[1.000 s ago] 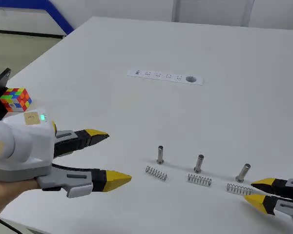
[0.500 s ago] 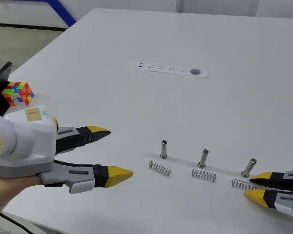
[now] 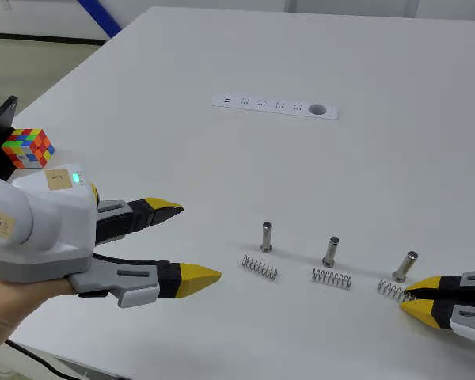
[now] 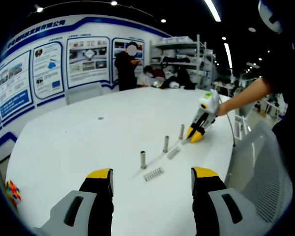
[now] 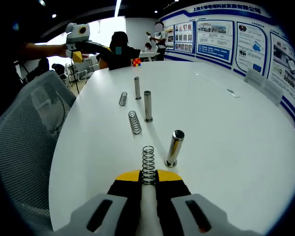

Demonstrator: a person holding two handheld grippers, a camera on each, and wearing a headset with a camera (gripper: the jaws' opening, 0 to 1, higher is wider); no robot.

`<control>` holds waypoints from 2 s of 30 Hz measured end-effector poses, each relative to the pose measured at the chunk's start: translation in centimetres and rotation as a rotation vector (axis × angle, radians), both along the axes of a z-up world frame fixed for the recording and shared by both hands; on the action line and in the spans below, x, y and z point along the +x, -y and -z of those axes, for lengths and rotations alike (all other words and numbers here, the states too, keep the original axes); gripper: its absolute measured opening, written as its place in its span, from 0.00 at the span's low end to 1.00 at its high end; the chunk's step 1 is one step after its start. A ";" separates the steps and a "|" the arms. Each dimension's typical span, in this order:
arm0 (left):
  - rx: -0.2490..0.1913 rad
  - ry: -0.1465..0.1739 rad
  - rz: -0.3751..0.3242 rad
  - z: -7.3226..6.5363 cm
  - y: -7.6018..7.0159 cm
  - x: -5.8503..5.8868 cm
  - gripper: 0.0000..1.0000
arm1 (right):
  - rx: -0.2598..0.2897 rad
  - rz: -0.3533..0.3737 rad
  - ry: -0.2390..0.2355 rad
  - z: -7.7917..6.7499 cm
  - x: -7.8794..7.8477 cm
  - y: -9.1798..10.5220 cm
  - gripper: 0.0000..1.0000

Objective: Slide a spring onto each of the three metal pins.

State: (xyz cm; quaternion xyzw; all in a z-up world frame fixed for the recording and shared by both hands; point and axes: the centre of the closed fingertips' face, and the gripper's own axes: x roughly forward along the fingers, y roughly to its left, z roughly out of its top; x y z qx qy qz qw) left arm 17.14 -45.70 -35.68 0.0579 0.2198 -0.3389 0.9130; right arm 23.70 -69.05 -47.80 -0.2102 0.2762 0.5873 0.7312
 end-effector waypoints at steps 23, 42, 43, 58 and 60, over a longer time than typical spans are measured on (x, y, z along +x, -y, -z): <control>0.008 0.019 0.020 -0.5 1.1 -0.4 0.65 | -0.016 -0.058 0.052 -4.4 -1.0 -0.1 0.11; -0.043 0.053 0.153 -1.3 8.1 -0.4 0.63 | 0.012 -0.268 0.140 -11.0 -5.2 -4.6 0.11; -0.045 0.053 0.163 -1.4 8.5 -0.4 0.63 | 0.013 -0.278 0.142 -11.2 -5.5 -4.9 0.11; -0.043 0.070 0.277 -1.8 12.4 -0.7 0.58 | 0.058 -0.350 0.165 -13.5 -7.3 -7.7 0.11; -0.042 0.068 0.292 -1.7 12.8 -0.9 0.57 | 0.064 -0.355 0.161 -13.6 -7.5 -8.1 0.11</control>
